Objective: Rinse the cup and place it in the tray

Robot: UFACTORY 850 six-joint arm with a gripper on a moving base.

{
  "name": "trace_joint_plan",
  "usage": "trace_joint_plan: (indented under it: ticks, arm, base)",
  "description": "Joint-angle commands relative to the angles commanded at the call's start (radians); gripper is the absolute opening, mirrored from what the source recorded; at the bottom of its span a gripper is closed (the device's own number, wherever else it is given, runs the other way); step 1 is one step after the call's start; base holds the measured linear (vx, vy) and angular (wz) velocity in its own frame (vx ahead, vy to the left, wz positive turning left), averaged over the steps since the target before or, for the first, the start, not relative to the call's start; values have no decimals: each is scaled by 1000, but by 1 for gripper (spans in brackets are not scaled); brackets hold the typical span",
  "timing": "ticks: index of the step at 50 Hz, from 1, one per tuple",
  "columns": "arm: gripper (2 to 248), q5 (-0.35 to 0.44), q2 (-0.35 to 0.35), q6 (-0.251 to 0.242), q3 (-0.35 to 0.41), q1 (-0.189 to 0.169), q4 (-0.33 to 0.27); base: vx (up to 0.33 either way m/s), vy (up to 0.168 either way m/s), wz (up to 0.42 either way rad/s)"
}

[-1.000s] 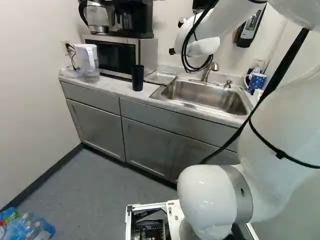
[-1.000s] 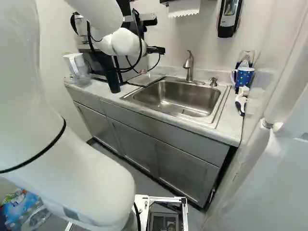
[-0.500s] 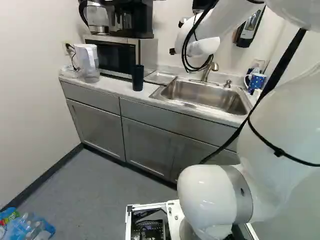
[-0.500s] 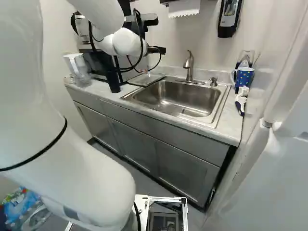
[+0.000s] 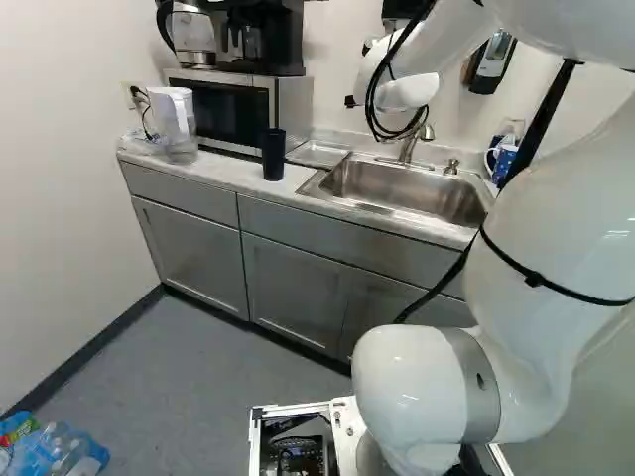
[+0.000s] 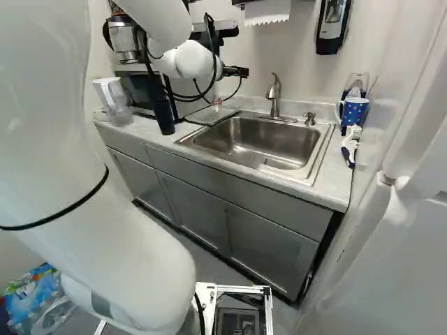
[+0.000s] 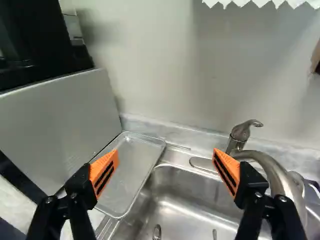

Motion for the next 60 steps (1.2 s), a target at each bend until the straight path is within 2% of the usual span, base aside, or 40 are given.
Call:
trace_joint_plan:
  ticks: [36, 60]
  arm:
    - [247, 0, -104, 0, -106, -84, 0]
    - [247, 0, -120, 0, -123, -108, 0]
  base:
    - [0, 0, 0]
    - [0, 0, 0]
